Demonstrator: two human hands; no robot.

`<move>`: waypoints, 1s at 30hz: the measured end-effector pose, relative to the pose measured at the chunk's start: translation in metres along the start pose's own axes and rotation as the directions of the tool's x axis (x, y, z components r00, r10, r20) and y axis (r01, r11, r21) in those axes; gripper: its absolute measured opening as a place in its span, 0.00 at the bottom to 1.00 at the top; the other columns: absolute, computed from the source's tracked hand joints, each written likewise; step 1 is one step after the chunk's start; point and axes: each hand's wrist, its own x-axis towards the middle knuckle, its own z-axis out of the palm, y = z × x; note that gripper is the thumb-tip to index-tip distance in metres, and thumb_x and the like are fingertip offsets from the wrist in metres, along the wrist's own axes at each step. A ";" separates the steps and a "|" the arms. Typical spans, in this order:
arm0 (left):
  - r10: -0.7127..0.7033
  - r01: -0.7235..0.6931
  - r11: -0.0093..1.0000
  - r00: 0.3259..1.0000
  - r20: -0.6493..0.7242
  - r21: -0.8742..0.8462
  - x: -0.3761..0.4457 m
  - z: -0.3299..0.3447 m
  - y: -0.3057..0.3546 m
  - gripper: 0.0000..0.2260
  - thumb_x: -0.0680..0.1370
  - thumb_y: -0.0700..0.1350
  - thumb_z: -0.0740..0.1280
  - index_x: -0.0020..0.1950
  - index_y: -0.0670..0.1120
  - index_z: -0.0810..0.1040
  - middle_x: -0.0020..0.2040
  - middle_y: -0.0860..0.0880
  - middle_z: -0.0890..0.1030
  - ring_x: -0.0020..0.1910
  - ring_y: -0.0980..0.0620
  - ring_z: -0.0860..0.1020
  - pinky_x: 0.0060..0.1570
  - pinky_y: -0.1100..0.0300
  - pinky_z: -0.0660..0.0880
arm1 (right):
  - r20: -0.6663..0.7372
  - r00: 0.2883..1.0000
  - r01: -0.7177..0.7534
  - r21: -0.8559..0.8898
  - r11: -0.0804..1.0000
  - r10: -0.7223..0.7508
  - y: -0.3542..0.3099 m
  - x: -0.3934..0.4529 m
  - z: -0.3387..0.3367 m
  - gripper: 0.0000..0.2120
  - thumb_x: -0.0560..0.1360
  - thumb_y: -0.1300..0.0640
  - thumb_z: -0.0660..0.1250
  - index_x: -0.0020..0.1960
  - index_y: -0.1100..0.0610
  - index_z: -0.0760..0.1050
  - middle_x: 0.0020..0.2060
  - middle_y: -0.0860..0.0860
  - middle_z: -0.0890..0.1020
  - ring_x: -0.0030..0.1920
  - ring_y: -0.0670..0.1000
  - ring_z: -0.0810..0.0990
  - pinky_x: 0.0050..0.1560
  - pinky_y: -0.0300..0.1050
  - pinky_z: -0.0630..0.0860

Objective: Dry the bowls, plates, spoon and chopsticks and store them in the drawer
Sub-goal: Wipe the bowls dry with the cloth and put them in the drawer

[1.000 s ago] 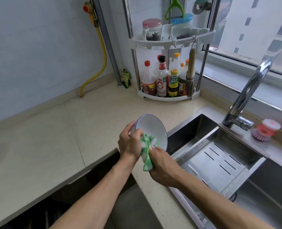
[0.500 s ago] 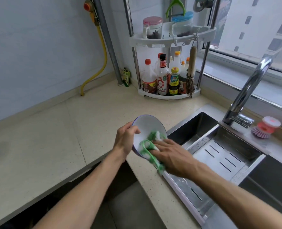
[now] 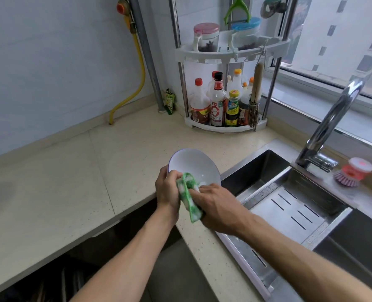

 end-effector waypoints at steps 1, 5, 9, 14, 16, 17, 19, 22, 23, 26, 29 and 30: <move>0.023 -0.026 0.996 0.999 0.041 0.084 0.001 -0.005 0.003 0.09 0.63 0.47 0.65 0.40 0.44 0.75 0.39 0.46 0.76 0.42 0.44 0.74 0.41 0.51 0.70 | 0.132 0.989 0.071 -0.065 0.995 -0.062 0.013 -0.004 -0.005 0.15 0.67 0.65 0.67 0.53 0.55 0.76 0.44 0.52 0.83 0.47 0.55 0.81 0.55 0.58 0.79; 0.154 -0.165 0.953 0.986 0.063 0.254 -0.004 -0.002 0.011 0.13 0.64 0.47 0.63 0.45 0.47 0.79 0.42 0.52 0.79 0.44 0.50 0.76 0.42 0.56 0.71 | 0.230 0.973 0.081 -0.255 0.964 -0.021 0.030 -0.001 -0.009 0.26 0.69 0.60 0.70 0.67 0.55 0.75 0.66 0.56 0.78 0.70 0.57 0.74 0.72 0.60 0.68; 0.222 -0.220 0.909 0.974 0.037 0.355 -0.006 0.004 0.011 0.18 0.64 0.49 0.62 0.52 0.53 0.81 0.44 0.53 0.81 0.45 0.50 0.79 0.42 0.56 0.73 | 0.204 0.971 -0.182 0.291 0.939 0.125 -0.012 0.004 0.004 0.14 0.66 0.65 0.62 0.39 0.48 0.62 0.37 0.45 0.70 0.41 0.50 0.66 0.54 0.51 0.70; 0.115 -0.151 0.916 0.986 0.118 0.371 0.002 -0.001 0.022 0.06 0.64 0.48 0.62 0.39 0.51 0.76 0.40 0.52 0.77 0.42 0.50 0.73 0.40 0.57 0.69 | 0.269 0.963 0.038 -0.260 0.965 0.034 0.039 0.000 -0.007 0.26 0.69 0.60 0.68 0.67 0.55 0.75 0.71 0.53 0.74 0.74 0.55 0.69 0.76 0.58 0.62; 0.155 -0.166 0.926 0.986 0.060 0.339 0.002 0.006 0.025 0.04 0.64 0.48 0.61 0.37 0.51 0.74 0.39 0.51 0.75 0.40 0.51 0.72 0.35 0.60 0.68 | 0.207 0.976 -0.036 -0.179 0.983 0.073 0.023 0.009 -0.003 0.23 0.69 0.60 0.68 0.64 0.56 0.77 0.67 0.55 0.77 0.71 0.57 0.71 0.76 0.58 0.61; 0.178 -0.179 0.925 0.983 0.035 0.334 0.003 0.006 0.025 0.04 0.64 0.48 0.61 0.37 0.51 0.74 0.38 0.51 0.75 0.39 0.50 0.72 0.33 0.61 0.68 | 0.201 0.976 -0.086 -0.028 0.996 0.090 0.011 0.013 -0.003 0.16 0.69 0.62 0.67 0.57 0.57 0.77 0.59 0.55 0.80 0.64 0.57 0.75 0.72 0.58 0.65; 0.202 -0.210 0.901 0.977 0.062 0.379 0.006 0.002 0.024 0.06 0.64 0.48 0.61 0.37 0.50 0.75 0.37 0.51 0.76 0.39 0.49 0.73 0.36 0.58 0.69 | 0.276 0.953 -0.183 0.185 0.965 0.128 0.001 0.013 -0.005 0.10 0.70 0.65 0.64 0.49 0.55 0.73 0.49 0.52 0.79 0.53 0.53 0.75 0.66 0.57 0.69; 0.085 -0.172 0.883 0.974 0.210 0.437 0.015 -0.011 0.028 0.16 0.63 0.49 0.62 0.45 0.40 0.73 0.41 0.48 0.75 0.43 0.48 0.72 0.43 0.52 0.66 | 0.236 0.970 0.088 -0.157 0.984 -0.049 0.031 0.000 -0.002 0.21 0.68 0.64 0.71 0.60 0.54 0.78 0.62 0.53 0.81 0.67 0.54 0.76 0.71 0.59 0.69; 0.030 -0.122 0.896 0.976 0.216 0.426 0.018 -0.012 0.029 0.18 0.62 0.49 0.63 0.47 0.40 0.73 0.43 0.46 0.74 0.43 0.47 0.72 0.43 0.51 0.65 | 0.204 0.977 0.125 -0.271 0.954 -0.070 0.042 -0.001 -0.001 0.24 0.67 0.61 0.74 0.63 0.52 0.79 0.65 0.52 0.80 0.69 0.54 0.75 0.72 0.58 0.69; -0.058 0.018 0.973 0.984 0.167 0.230 0.015 -0.009 0.026 0.21 0.63 0.47 0.65 0.55 0.47 0.77 0.52 0.45 0.79 0.47 0.43 0.78 0.38 0.54 0.73 | 0.044 0.998 0.062 -0.334 0.940 -0.051 0.039 0.004 0.002 0.16 0.63 0.60 0.76 0.49 0.52 0.81 0.49 0.51 0.85 0.54 0.54 0.84 0.58 0.50 0.76; 0.083 -0.088 0.996 0.977 0.194 0.017 0.005 0.000 0.005 0.31 0.66 0.43 0.65 0.71 0.53 0.72 0.61 0.48 0.80 0.55 0.47 0.81 0.47 0.53 0.80 | -0.161 0.974 -0.182 -0.128 0.975 0.161 0.002 0.016 0.007 0.11 0.55 0.65 0.69 0.34 0.54 0.72 0.26 0.51 0.76 0.28 0.56 0.77 0.35 0.46 0.73; 0.116 -0.122 0.992 0.980 0.163 0.028 0.000 0.004 0.001 0.32 0.67 0.43 0.64 0.72 0.53 0.71 0.63 0.50 0.79 0.57 0.49 0.80 0.51 0.53 0.80 | -0.191 0.949 -0.258 -0.017 0.966 0.250 -0.008 0.019 0.011 0.09 0.57 0.66 0.67 0.34 0.55 0.71 0.26 0.52 0.76 0.27 0.57 0.75 0.32 0.47 0.74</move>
